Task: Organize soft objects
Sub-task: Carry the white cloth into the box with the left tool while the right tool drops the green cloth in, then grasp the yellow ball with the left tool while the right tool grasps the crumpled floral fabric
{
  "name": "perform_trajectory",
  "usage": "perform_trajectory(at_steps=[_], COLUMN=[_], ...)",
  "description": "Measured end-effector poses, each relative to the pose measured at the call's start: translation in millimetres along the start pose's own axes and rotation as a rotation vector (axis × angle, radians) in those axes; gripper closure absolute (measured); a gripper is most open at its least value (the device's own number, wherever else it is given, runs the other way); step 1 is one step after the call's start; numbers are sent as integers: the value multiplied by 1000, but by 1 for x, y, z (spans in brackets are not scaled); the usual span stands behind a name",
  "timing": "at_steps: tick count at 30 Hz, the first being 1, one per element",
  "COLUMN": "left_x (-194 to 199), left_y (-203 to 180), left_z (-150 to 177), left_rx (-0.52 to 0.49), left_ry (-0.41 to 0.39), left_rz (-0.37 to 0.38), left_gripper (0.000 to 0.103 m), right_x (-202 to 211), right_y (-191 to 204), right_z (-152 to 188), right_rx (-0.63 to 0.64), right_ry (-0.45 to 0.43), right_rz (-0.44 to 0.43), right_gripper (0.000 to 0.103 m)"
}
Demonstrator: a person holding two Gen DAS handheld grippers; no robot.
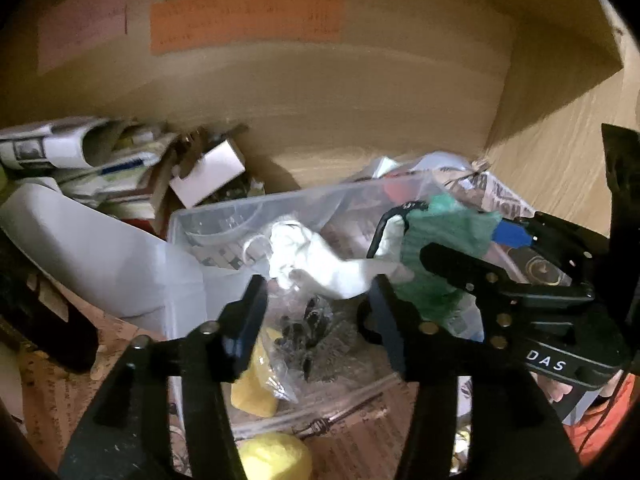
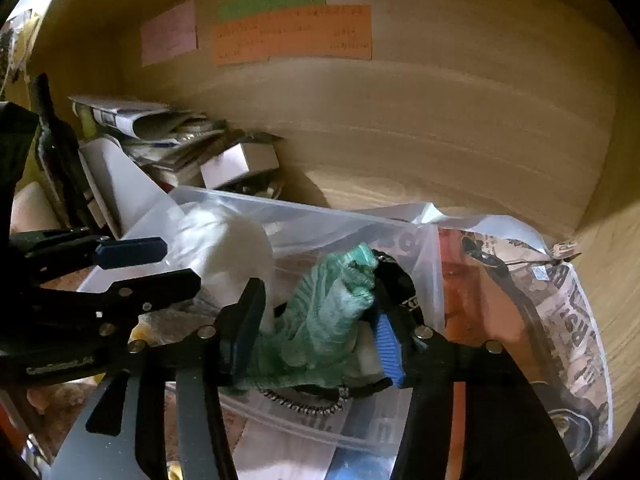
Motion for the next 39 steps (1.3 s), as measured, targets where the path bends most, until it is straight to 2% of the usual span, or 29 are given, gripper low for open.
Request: perform_trajectory(at_steps=[3,7,10,12,16,18,22,31,35,39], left_x=[20,47,66,78,93,95,91,62,45,35], left_y=[-1,0,3,6,14,19,27,47,52,53], left_z=[-3,-6,-5,-2,9,18,41,94,110,115], left_rx=[0,-5,-1,8,20,19,21,43,76,100], left_ry=[-41,-99,-138,-161,-181,-173,-133,17,75,90], left_rz=[4,1,-3,-6,-32,-46,-74,-115,-107,-90], left_gripper=[36,27,14,7,4,3,3,3,3,5], right_x=[12,40,61,73,92,97,92,64,57,49], right_y=[0,0,3,6,12,17,26,48,57,67], right_z=[-5,-15,-19,-20,-14,-6,15,76,97,114], right_rx=[7,14,23,29,42,52,54,8,0,8], right_ry=[-26,-97,-142,-170,-197,-199,-155,8,79,145], right_rz=[11,25,29,33,28,27,5,-54,-94,-134], right_gripper=[45,29,20,18,6,4,4,4,4,6])
Point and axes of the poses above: each gripper's, at about its wrist camera, not at the fingertips, and x roughly against the way its jaws point, y to its left, z to its underside, the point moved 8 cm from there along -x, roughly the way its jaws point, and after that the axes turned 4 degrees about x, right-handed, at the moved point
